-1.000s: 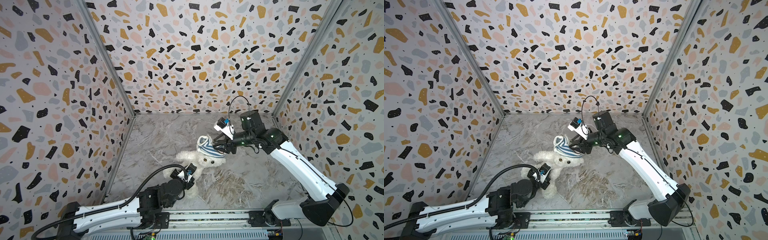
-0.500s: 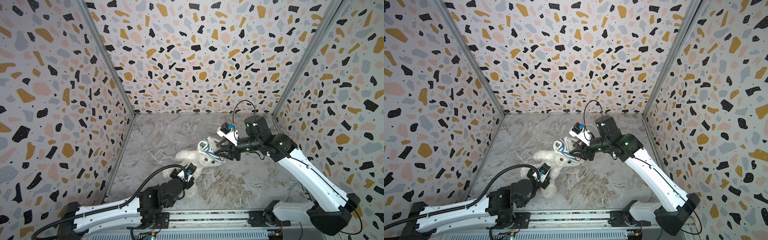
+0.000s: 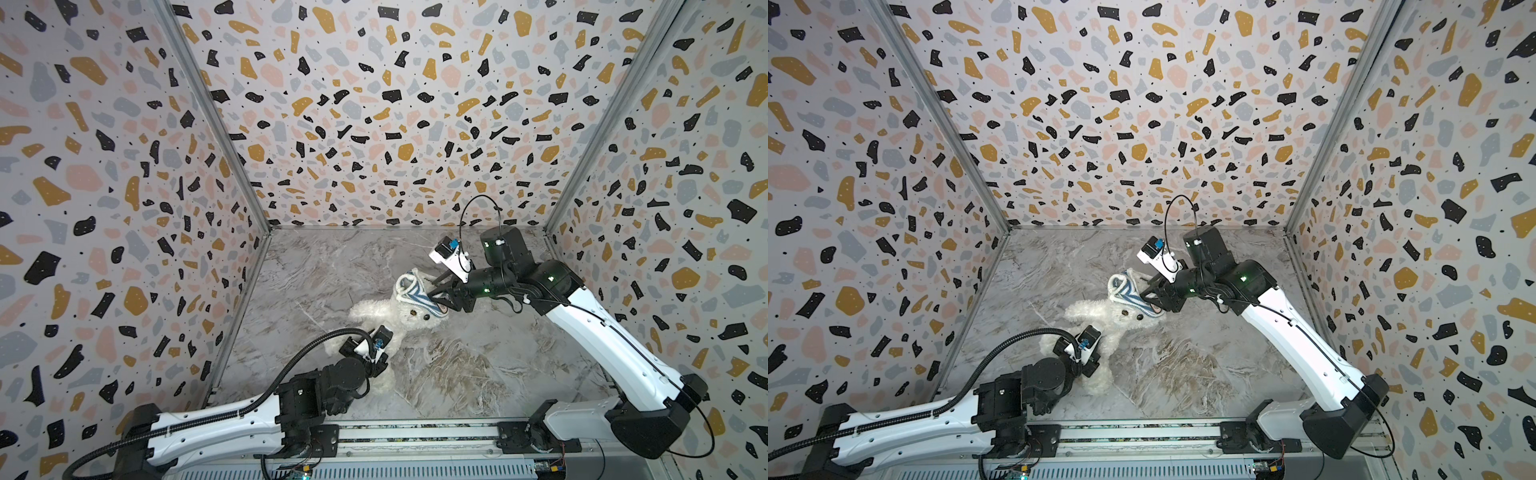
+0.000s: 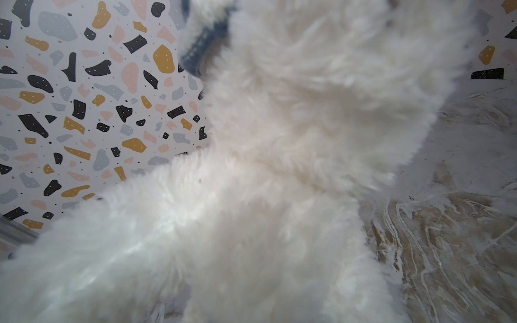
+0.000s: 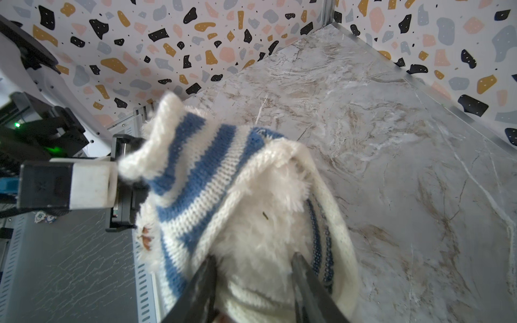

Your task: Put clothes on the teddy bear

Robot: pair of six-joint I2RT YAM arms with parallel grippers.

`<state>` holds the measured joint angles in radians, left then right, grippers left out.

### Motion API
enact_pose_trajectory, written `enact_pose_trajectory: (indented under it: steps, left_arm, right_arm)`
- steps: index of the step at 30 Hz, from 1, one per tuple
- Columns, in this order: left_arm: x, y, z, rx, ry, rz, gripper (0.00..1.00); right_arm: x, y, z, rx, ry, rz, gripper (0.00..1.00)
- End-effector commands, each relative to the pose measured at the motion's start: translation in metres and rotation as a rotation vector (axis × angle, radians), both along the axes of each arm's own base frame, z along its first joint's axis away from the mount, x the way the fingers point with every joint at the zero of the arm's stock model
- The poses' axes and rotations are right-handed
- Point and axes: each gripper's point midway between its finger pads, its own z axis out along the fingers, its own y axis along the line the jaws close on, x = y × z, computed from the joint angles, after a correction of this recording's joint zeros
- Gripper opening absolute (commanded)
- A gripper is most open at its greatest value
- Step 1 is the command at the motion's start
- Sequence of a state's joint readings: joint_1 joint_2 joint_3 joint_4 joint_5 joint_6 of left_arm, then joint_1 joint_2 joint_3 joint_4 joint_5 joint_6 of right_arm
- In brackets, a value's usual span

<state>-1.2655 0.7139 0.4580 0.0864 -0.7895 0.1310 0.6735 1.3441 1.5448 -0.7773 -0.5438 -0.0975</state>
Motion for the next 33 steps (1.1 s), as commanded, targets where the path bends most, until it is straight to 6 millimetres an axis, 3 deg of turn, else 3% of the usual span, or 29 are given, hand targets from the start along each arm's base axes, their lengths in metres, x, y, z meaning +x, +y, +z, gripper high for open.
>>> enact_pose_trajectory:
  steps: [1, 8, 16, 21, 25, 33]
  left_arm:
    - [0.003, 0.001, 0.026, -0.101, -0.053, 0.03, 0.0]
    - [0.006, 0.007, 0.029, -0.1, -0.089, 0.067, 0.0]
    - [0.008, 0.005, 0.026, -0.088, -0.099, 0.073, 0.0]
    - [0.007, 0.001, 0.023, -0.08, -0.084, 0.06, 0.0]
    - [0.007, 0.0, 0.023, -0.079, -0.083, 0.057, 0.0]
    - [0.007, -0.004, 0.02, -0.062, -0.075, 0.05, 0.0]
  right_arm:
    - [0.0, 0.002, 0.01, 0.049, 0.074, 0.004, 0.44]
    - [-0.008, 0.003, -0.02, 0.025, 0.238, 0.033, 0.43]
    - [-0.025, 0.005, -0.034, -0.029, 0.258, 0.06, 0.44]
    - [-0.039, 0.009, -0.034, -0.019, 0.215, 0.089, 0.42]
    - [-0.044, 0.009, -0.039, -0.031, 0.226, 0.099, 0.31]
    - [-0.035, 0.007, -0.023, 0.05, 0.253, 0.06, 0.3]
